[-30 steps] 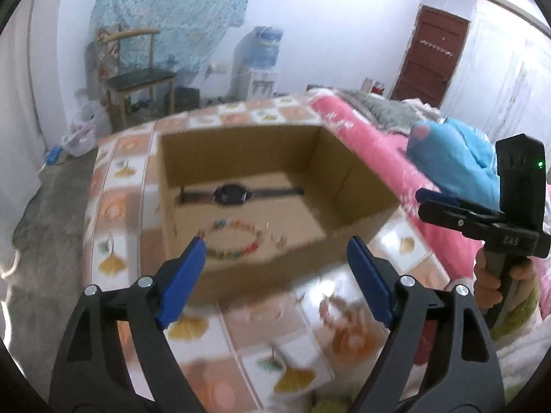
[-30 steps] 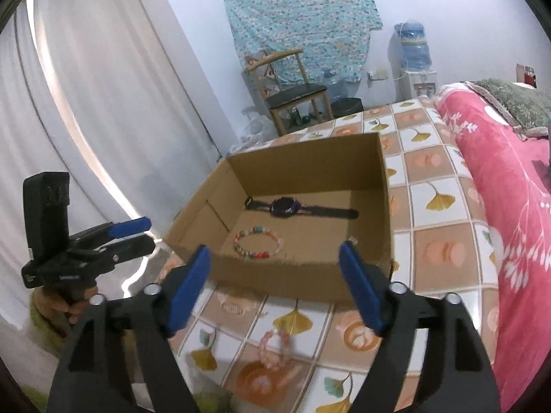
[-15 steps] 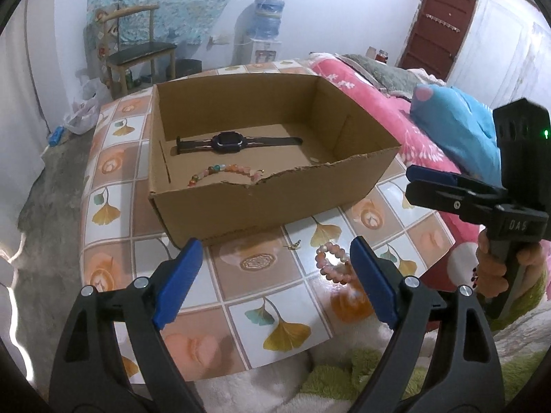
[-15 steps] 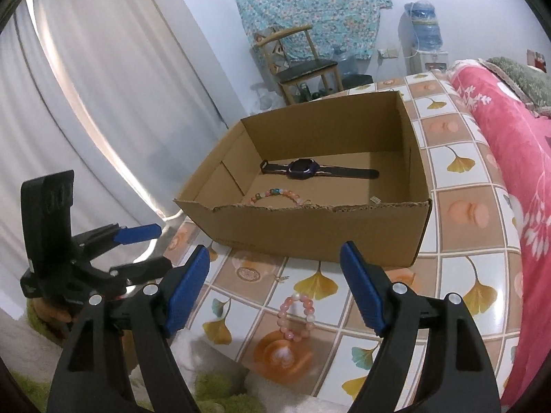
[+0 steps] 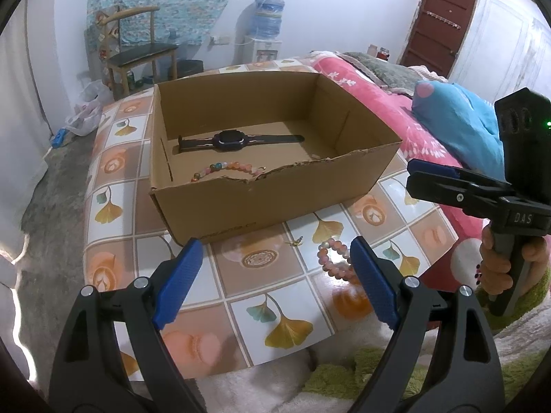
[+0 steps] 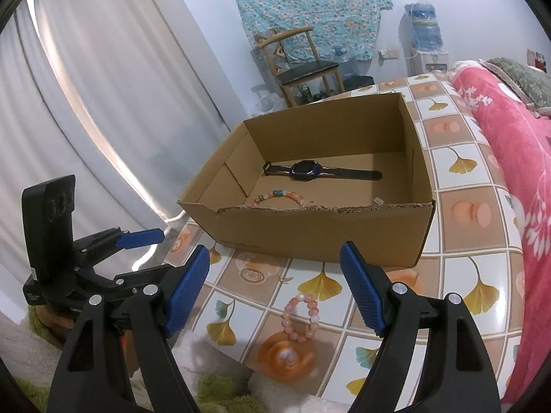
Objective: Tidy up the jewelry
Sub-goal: 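Withdraw the left gripper from the box back over the table, then move the right gripper down and close it on the pink bead bracelet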
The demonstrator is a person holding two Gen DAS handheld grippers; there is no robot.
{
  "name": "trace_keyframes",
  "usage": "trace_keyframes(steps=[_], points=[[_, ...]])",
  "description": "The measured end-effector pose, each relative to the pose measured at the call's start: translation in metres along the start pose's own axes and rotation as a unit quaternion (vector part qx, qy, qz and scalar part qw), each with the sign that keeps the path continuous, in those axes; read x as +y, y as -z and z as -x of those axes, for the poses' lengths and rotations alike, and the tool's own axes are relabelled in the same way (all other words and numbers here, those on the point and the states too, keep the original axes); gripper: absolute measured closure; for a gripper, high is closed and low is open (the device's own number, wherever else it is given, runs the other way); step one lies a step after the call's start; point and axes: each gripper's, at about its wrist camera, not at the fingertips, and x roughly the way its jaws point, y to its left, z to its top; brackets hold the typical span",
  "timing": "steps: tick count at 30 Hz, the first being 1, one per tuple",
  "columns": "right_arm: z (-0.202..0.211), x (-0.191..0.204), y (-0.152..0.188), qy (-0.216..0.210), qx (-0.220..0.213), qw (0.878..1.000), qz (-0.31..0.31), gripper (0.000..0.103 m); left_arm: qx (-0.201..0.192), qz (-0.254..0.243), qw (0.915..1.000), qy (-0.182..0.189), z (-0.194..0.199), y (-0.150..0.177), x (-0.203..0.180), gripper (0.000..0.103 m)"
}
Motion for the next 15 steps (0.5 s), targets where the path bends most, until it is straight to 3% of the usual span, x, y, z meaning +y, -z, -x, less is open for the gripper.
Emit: trace_keyframes(steps=[15], points=[[0.0027, -0.0056, -0.0015, 0.016, -0.008, 1.000, -0.004, 0.027, 0.003, 0.002, 1.0000, 0.001, -0.0019, 0.0009, 0.0013, 0.019]])
